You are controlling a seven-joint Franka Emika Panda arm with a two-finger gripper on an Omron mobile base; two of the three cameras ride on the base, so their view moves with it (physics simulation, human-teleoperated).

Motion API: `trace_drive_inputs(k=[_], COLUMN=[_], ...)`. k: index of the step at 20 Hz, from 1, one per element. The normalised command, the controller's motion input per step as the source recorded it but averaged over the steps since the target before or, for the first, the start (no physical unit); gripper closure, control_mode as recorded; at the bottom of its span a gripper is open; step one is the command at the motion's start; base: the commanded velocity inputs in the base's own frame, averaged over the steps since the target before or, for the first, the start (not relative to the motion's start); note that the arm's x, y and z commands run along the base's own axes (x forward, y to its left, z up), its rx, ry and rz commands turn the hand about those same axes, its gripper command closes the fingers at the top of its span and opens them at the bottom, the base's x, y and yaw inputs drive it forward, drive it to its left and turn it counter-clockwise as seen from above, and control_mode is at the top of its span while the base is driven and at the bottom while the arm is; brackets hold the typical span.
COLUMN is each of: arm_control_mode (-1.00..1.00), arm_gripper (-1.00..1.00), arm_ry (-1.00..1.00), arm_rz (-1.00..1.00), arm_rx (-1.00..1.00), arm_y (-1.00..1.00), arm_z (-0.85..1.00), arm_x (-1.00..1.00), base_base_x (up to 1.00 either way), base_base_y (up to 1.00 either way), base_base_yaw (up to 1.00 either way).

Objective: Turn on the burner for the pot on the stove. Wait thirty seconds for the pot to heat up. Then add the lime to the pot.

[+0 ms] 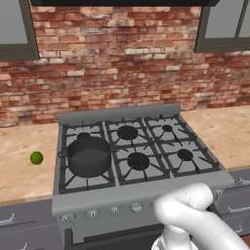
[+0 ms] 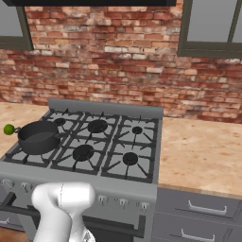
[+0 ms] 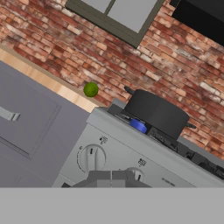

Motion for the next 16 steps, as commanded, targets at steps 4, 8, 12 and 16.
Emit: trace_drive_inputs(k=[4,8,12,16], arm_control_mode=[-1.00,-1.00,-1.00,-1.00], arm_gripper=[1.00,1.00,1.00,1.00], arm_ry=[0.00,0.00,0.00,0.00], arm_rz=[0.00,0.00,0.00,0.00], arm_rx=[0.00,0.00,0.00,0.00], arm_y=[0.00,0.00,0.00,0.00], arm_z=[0.00,0.00,0.00,0.00], arm_x=[0.00,0.00,0.00,0.00], base_base_x=[0.00,0.00,0.00,0.00], base_base_y=[0.00,0.00,0.00,0.00], base_base_yaw=[0.00,0.00,0.00,0.00])
